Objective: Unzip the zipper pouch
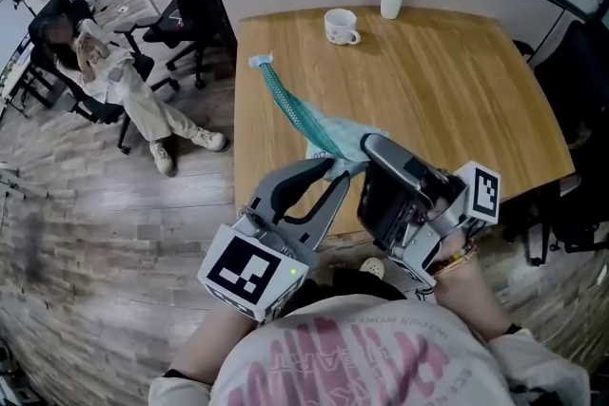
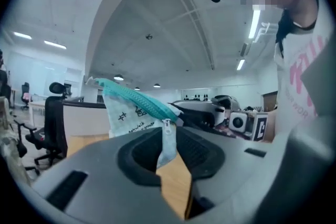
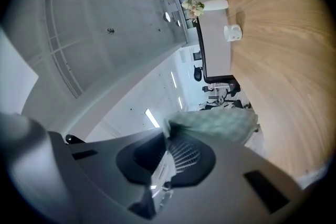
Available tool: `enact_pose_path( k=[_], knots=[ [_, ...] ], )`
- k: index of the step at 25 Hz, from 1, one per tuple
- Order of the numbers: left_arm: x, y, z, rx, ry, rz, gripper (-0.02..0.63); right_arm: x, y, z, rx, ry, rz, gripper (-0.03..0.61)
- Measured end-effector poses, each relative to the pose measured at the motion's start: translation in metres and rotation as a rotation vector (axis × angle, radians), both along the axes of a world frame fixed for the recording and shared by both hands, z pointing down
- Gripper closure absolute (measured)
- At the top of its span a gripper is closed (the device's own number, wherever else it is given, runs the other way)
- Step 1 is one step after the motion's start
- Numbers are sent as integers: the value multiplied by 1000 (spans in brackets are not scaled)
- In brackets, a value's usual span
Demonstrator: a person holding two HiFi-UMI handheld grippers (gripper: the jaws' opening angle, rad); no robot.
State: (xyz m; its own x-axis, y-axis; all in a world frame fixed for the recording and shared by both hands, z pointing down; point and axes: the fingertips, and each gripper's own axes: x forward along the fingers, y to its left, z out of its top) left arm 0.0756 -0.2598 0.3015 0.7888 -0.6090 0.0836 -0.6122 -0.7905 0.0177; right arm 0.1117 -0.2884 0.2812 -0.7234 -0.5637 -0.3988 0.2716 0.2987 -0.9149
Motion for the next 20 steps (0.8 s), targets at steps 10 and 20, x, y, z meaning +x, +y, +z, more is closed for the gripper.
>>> enact_pose_path(
  k=[10,20],
  knots=[
    [-46,27,20,45,-108,-138,526,-54,35,15,-57,25,30,566],
    [-57,47,20,26,-86,-93,611,-60,41,21,-9,176,100,552]
  ],
)
